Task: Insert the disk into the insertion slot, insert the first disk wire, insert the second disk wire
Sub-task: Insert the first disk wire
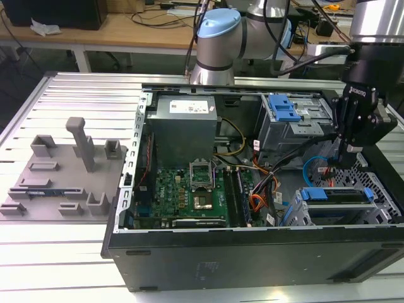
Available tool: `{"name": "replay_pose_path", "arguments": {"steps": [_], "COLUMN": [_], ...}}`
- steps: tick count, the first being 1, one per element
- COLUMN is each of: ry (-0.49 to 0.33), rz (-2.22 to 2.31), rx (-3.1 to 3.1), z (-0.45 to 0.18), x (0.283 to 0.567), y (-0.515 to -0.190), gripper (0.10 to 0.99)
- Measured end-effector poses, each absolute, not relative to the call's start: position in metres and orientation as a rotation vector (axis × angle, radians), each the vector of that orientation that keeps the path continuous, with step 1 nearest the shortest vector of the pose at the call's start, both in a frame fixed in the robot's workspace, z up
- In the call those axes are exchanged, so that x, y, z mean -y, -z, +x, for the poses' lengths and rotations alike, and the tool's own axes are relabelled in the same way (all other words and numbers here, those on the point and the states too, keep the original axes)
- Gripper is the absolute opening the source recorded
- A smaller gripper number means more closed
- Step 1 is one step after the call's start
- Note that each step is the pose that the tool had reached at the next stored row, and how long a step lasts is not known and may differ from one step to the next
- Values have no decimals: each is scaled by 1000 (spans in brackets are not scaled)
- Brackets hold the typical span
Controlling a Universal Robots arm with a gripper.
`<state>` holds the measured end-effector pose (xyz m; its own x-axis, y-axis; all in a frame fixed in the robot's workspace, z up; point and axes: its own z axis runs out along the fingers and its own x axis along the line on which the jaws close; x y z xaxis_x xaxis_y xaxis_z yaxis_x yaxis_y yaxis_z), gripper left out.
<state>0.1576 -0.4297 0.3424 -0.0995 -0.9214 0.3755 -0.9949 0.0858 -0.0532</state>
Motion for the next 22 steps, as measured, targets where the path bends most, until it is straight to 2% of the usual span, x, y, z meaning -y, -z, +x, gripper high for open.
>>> {"name": "replay_pose_path", "arguments": {"steps": [3,11,19,21,22], "ry": [-419,-291,-238,-199,-153], "rz": [1929,1962,1966,1987,2010], "rx": [2123,2145,2140,2159,2182], "z": [158,162,175,175,175], "x": [436,452,468,471,474], "y": [-345,-345,-344,-345,-347], "gripper": [165,165,165,165,165]}}
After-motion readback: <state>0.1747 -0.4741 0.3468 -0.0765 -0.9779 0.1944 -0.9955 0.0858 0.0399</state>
